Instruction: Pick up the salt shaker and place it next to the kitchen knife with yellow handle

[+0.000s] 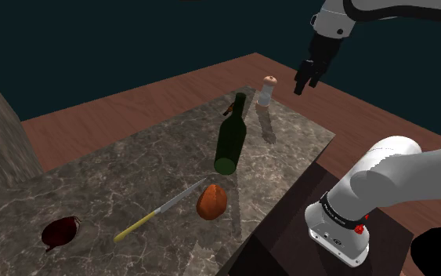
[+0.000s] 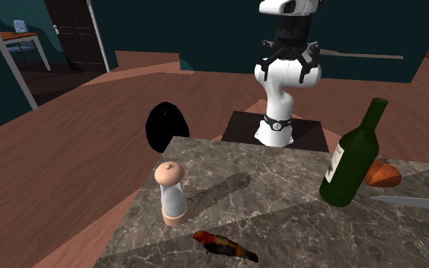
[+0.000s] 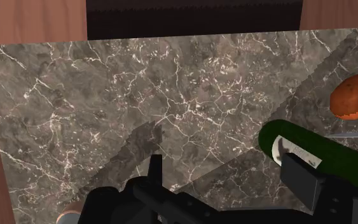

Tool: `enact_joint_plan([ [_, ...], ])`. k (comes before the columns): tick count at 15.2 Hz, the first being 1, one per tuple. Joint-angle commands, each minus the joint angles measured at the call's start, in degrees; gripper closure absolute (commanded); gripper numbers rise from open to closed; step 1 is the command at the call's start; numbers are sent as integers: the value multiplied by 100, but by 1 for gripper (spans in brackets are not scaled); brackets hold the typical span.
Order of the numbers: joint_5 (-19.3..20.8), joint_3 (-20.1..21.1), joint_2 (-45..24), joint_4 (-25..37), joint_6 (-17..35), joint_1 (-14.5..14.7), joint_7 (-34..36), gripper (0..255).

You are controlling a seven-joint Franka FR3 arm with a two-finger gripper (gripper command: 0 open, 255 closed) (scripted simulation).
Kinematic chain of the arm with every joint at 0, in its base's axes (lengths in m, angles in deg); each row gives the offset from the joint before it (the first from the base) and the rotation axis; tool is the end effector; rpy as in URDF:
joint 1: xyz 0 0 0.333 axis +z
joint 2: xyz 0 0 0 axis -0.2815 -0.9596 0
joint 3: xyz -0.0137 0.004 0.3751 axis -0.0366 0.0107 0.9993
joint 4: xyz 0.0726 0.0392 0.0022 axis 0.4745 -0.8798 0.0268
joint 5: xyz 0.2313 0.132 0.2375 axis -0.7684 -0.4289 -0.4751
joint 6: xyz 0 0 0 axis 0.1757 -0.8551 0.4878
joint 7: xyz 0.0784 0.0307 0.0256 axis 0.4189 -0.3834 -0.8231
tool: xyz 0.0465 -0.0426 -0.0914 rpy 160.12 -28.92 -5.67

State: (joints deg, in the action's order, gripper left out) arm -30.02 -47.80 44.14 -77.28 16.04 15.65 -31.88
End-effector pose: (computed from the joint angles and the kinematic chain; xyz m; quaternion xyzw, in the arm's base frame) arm 0.2219 -0.0248 0.5953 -0.9998 -0.0141 0.0141 0.0039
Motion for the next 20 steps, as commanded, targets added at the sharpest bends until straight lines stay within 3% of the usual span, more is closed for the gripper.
enact_joint_plan([
  [1,0,0,0,0,0,0,0,0],
  [10,535,-441,-1728,538,1217,-239,-424,0],
  [20,801,-851,-3796,1791,2122,-449,-837,0],
])
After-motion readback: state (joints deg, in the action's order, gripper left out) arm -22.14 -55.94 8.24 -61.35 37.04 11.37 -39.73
